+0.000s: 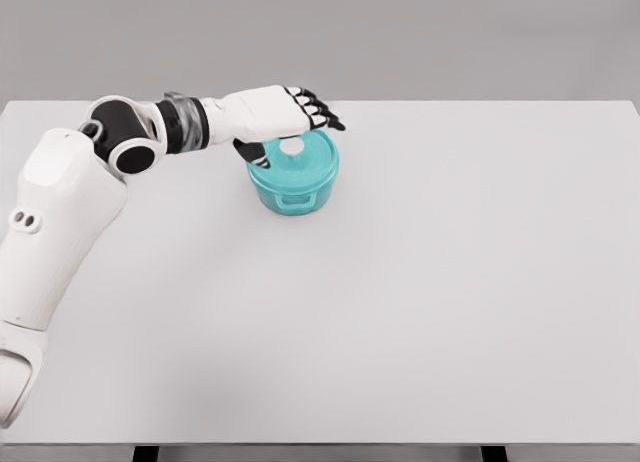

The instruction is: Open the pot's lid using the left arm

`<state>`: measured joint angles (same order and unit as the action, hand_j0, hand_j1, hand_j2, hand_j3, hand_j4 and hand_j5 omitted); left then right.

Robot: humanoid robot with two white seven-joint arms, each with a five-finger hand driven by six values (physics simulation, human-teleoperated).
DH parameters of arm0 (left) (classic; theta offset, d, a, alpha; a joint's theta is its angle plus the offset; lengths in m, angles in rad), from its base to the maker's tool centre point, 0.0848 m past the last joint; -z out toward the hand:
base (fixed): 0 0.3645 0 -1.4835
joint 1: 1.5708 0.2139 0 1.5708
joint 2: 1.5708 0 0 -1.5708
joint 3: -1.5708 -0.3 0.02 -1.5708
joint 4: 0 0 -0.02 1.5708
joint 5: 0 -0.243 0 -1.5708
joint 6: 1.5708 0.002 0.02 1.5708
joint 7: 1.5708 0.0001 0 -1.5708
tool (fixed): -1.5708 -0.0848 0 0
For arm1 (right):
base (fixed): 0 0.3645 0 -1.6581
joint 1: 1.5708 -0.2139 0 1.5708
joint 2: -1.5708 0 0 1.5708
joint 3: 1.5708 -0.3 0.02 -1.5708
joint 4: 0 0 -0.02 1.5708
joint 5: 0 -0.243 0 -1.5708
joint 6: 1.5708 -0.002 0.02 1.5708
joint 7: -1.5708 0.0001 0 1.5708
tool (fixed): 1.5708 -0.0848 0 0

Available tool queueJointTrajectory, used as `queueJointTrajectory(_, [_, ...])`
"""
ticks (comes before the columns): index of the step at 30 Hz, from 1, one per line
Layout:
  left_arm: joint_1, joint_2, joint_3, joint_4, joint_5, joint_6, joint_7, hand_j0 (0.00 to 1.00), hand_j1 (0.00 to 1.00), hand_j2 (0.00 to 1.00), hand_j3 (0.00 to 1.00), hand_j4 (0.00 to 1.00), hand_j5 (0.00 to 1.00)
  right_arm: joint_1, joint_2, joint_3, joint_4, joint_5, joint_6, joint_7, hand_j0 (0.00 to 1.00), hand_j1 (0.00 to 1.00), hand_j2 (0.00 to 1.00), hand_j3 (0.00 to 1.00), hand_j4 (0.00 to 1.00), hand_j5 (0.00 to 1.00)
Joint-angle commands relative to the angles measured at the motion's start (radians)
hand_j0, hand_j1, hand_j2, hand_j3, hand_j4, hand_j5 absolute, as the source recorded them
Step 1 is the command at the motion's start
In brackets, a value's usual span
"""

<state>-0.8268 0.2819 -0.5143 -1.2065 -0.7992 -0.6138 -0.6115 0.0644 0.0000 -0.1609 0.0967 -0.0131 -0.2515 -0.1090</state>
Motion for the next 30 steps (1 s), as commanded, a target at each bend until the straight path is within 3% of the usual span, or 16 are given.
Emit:
queueJointTrajectory(1, [-0.002,-0.003,0.002,0.013,-0.005,0.003,0.001,1.0,1.0,1.0,1.0,1.0,1.0,0.0,0.0,0.0,0.0,-0.001,0.0,0.0,1.0,1.0,1.0,1.0,1.0,1.0])
queueJointTrajectory(21, [-0.029,-0.04,0.005,0.087,-0.037,0.003,0.001,1.0,1.0,1.0,1.0,1.0,1.0,0.0,0.0,0.0,0.0,-0.001,0.0,0.0,1.0,1.0,1.0,1.0,1.0,1.0])
queueJointTrajectory(30, [-0.031,-0.036,0.005,0.087,-0.037,0.003,0.001,0.94,0.94,0.94,0.94,0.94,0.94,0.0,0.0,0.0,0.0,-0.001,0.0,0.0,1.0,1.0,1.0,1.0,1.0,1.0])
